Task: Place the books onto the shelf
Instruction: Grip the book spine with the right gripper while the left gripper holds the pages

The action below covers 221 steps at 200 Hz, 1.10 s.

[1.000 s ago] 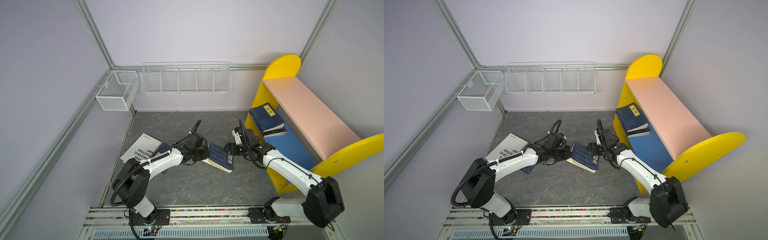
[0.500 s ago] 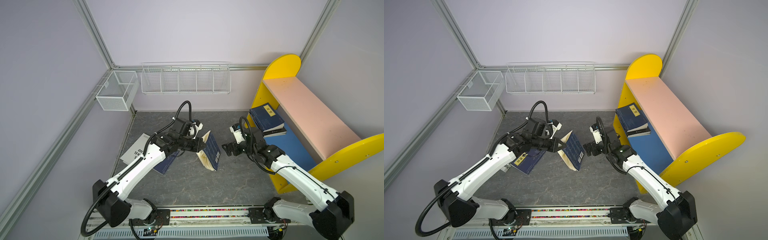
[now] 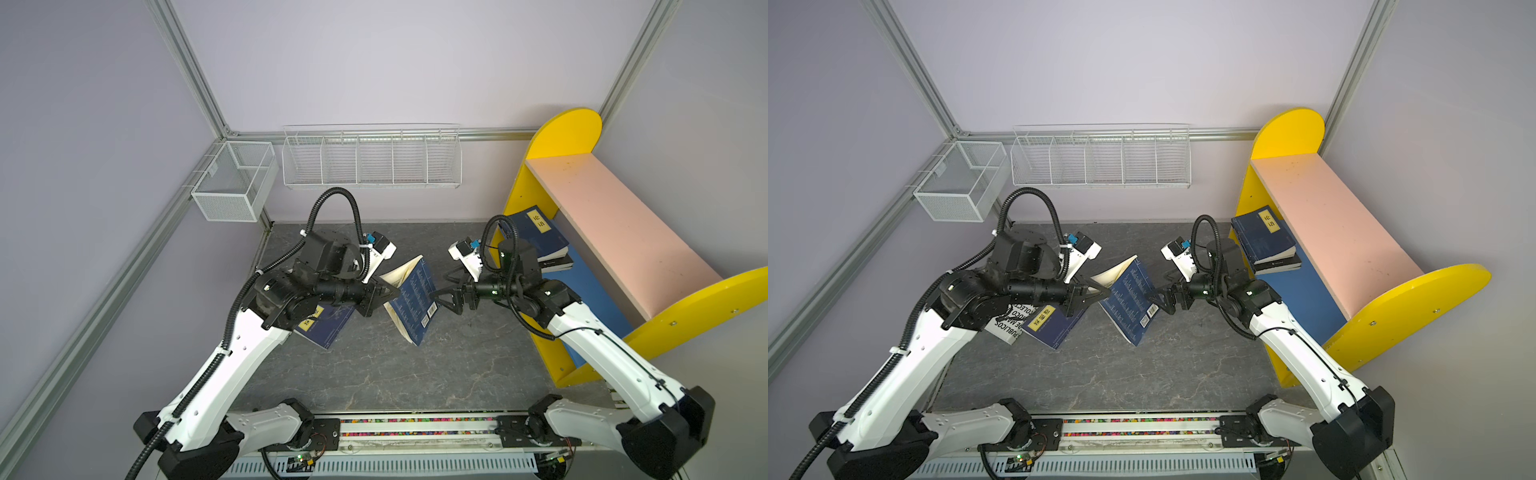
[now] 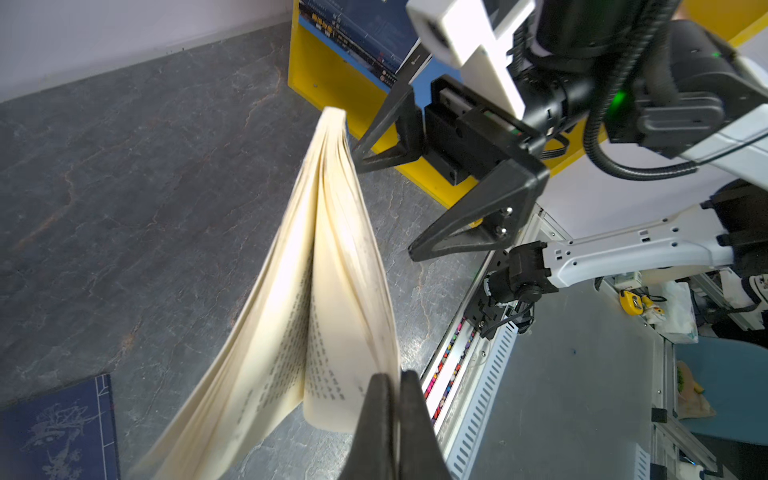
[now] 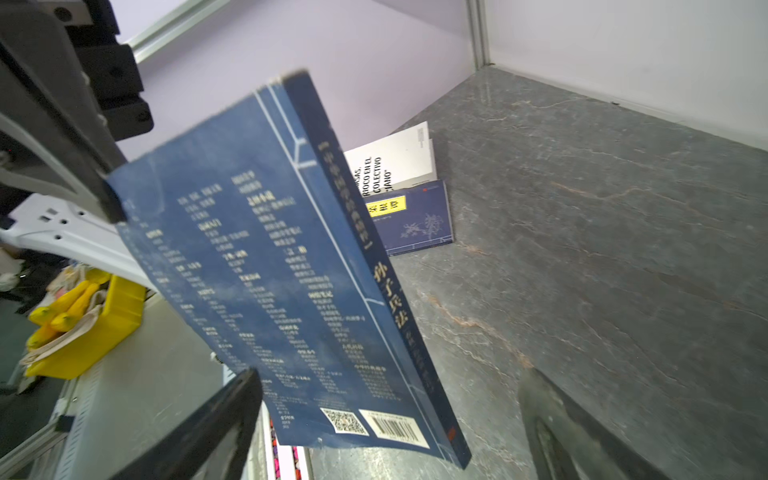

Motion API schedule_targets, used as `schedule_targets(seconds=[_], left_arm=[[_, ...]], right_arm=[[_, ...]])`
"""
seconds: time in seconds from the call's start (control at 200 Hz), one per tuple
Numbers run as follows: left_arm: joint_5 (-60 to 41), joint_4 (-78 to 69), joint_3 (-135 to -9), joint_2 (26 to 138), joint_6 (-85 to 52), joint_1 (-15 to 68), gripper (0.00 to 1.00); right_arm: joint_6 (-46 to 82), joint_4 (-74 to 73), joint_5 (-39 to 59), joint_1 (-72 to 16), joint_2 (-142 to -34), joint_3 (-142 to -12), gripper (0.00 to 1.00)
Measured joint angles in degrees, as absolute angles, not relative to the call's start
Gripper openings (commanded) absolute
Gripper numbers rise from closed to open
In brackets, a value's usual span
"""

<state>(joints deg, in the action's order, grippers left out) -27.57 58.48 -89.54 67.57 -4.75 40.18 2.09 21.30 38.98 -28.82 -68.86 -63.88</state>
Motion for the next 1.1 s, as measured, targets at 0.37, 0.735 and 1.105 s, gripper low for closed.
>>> schedule_targets(seconds=[0.37, 0.735, 1.105], left_arm=[[-29.8, 60.6, -94.5, 65.6, -3.3, 40.2, 0.00], [-26.8, 61.6, -98.7, 67.5, -2.1, 40.2, 0.00], [-20.2, 60.1, -98.9, 69.1, -1.7, 39.9, 0.00]], right_arm=[[2.2, 21.6, 47.0, -29.8, -69.1, -63.9, 0.76], [5.3, 21.4, 49.6, -32.0, -62.3, -59.2, 0.38], [9.5, 20.9, 47.7, -32.0, -58.8, -57.9, 0.09]])
